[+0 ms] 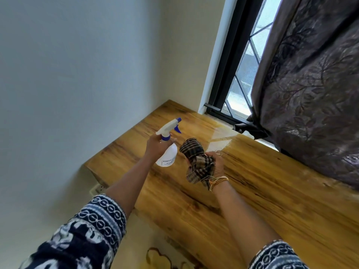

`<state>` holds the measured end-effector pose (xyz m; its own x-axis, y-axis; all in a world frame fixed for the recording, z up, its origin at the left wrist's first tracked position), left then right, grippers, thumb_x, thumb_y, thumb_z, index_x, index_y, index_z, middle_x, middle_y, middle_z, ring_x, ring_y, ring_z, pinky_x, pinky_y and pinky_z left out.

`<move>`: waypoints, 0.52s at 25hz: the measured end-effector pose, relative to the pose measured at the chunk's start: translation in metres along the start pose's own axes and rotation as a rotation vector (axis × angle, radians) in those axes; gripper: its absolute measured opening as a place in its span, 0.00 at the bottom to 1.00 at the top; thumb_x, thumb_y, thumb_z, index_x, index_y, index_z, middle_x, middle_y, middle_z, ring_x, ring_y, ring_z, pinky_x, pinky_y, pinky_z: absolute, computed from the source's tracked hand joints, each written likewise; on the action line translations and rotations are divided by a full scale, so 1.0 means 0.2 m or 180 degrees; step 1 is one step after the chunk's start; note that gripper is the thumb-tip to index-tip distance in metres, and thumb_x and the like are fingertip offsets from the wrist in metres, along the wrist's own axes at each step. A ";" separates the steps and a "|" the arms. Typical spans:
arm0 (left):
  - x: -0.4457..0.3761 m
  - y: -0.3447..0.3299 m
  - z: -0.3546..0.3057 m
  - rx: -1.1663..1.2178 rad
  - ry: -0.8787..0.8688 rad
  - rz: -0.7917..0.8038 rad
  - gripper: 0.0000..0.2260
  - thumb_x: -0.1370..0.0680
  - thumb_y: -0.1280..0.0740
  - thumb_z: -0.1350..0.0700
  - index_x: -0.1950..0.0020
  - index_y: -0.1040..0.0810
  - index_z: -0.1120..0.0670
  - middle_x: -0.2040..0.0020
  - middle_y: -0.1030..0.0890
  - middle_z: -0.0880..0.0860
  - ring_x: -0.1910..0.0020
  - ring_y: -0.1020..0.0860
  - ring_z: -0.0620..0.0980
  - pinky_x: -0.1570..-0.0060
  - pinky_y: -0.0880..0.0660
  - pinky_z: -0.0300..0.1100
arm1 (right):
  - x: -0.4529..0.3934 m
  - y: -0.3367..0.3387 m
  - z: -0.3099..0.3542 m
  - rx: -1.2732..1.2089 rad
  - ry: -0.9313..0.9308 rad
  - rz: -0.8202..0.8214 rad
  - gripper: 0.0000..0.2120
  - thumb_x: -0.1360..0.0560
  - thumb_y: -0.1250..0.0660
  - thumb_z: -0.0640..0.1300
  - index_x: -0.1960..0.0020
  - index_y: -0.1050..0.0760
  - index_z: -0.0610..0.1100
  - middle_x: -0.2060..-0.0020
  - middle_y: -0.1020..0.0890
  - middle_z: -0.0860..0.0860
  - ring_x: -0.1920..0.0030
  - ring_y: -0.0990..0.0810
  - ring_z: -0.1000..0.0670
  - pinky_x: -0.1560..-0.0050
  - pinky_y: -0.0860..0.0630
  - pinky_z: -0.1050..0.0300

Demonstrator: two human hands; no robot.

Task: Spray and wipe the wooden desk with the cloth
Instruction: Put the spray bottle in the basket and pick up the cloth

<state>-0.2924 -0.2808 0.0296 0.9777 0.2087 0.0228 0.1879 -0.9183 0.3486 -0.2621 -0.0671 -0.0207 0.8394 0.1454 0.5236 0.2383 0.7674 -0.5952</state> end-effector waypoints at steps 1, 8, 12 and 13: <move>0.01 -0.01 -0.01 0.0044 -0.0061 -0.0001 0.14 0.28 0.25 0.50 0.46 0.18 0.55 0.51 0.17 0.50 0.49 0.22 0.49 0.51 0.30 0.41 | 0.00 0.01 0.00 0.0070 0.0004 -0.0059 0.25 0.36 0.32 0.44 0.42 0.27 0.33 0.51 0.23 0.38 0.55 0.23 0.39 0.41 0.29 0.42; 0.17 -0.03 -0.04 0.0057 -0.0424 0.0091 0.10 0.25 0.27 0.52 0.62 0.23 0.54 0.69 0.24 0.45 0.69 0.27 0.38 0.65 0.33 0.36 | 0.07 0.08 -0.05 0.0549 0.0024 -0.0598 0.17 0.31 0.38 0.42 0.49 0.24 0.32 0.60 0.21 0.40 0.63 0.23 0.42 0.56 0.25 0.52; 0.30 0.00 -0.05 0.0068 -0.0545 0.0362 0.11 0.24 0.29 0.57 0.58 0.23 0.65 0.64 0.21 0.64 0.65 0.25 0.52 0.61 0.30 0.46 | 0.20 0.13 -0.11 0.1102 0.0013 -0.0970 0.07 0.29 0.39 0.40 0.54 0.27 0.38 0.59 0.26 0.42 0.62 0.28 0.43 0.58 0.30 0.53; 0.33 0.02 -0.05 0.0034 -0.0558 0.0408 0.11 0.24 0.30 0.58 0.58 0.23 0.67 0.62 0.21 0.66 0.64 0.25 0.54 0.61 0.30 0.46 | 0.24 0.14 -0.10 0.1302 0.0088 -0.1158 0.03 0.29 0.38 0.39 0.57 0.30 0.40 0.61 0.27 0.44 0.62 0.29 0.45 0.59 0.31 0.54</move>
<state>-0.2280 -0.2667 0.0408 0.9948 0.0291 -0.0973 0.0610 -0.9373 0.3432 -0.2049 -0.0514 -0.0251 0.7521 -0.1869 0.6320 0.3109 0.9461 -0.0902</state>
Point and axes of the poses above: each hand's wrist, its own x-axis away from the middle knuckle, its own y-axis out of the back of the hand, z = x × y, the point moved 6 cm from there along -x, towards the middle knuckle
